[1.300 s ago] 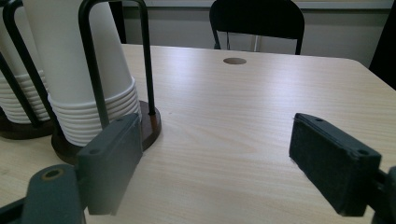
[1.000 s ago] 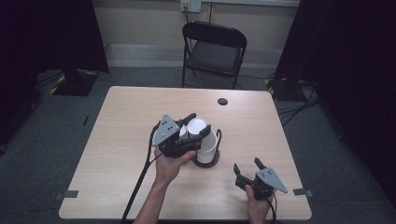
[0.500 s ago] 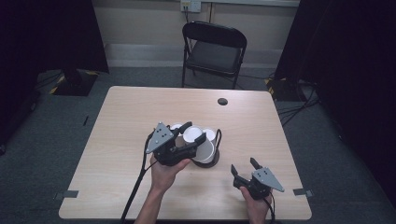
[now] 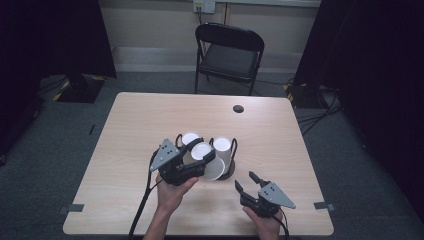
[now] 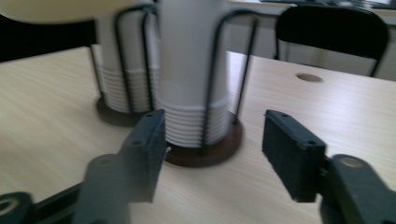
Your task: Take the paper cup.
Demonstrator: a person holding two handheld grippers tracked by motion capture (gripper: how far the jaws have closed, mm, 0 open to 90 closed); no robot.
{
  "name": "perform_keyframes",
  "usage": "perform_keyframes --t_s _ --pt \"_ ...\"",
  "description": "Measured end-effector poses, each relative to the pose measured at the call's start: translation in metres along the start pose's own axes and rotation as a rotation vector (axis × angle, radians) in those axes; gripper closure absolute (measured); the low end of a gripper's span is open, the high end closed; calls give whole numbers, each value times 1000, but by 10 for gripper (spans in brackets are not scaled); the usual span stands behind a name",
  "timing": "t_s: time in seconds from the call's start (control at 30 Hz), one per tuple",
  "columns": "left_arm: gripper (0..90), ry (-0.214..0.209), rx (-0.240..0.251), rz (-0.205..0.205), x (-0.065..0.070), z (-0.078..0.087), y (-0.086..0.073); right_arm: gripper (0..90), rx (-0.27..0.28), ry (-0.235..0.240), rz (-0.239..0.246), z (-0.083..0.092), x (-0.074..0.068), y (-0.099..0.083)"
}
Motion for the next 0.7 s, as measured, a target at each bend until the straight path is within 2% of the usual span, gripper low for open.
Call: perform_keyframes --t_s 0.03,0.1,0.13,0.23,0.3,0.37,0.43,0.57,0.63,0.7 --pt "360 -12 -1 23 -2 2 -4 434 22 23 14 1 -8 2" --pt "360 -8 -2 28 -2 2 -7 445 32 37 19 0 -12 3" --pt "360 -19 -8 37 -3 2 -12 467 49 70 20 -1 -20 2" --pt "360 -30 -13 48 -2 2 -16 486 63 89 30 -2 -26 3" --pt "360 -52 -20 55 -1 1 -20 496 98 111 43 -2 -34 5" --pt "361 -90 -12 71 2 0 -24 499 114 115 45 -2 -36 6" --pt "361 -97 -35 66 4 -2 -31 519 149 135 53 -1 -40 9" --pt "361 -120 -46 78 6 -3 -35 529 163 136 68 1 -42 10" --pt "360 -133 -56 107 8 -3 -40 543 163 137 77 0 -43 10" --pt "361 -140 -55 118 8 -3 -41 547 168 143 85 -1 -44 10"
Point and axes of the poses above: each handheld gripper's, and its own axes: z roughly backward along the jaws, y roughly out of its top, x roughly to its right, the point moved 7 cm from there along -z, roughly forward along the jaws, and after that the axes turned 11 degrees about -x, right-handed, at the moved point
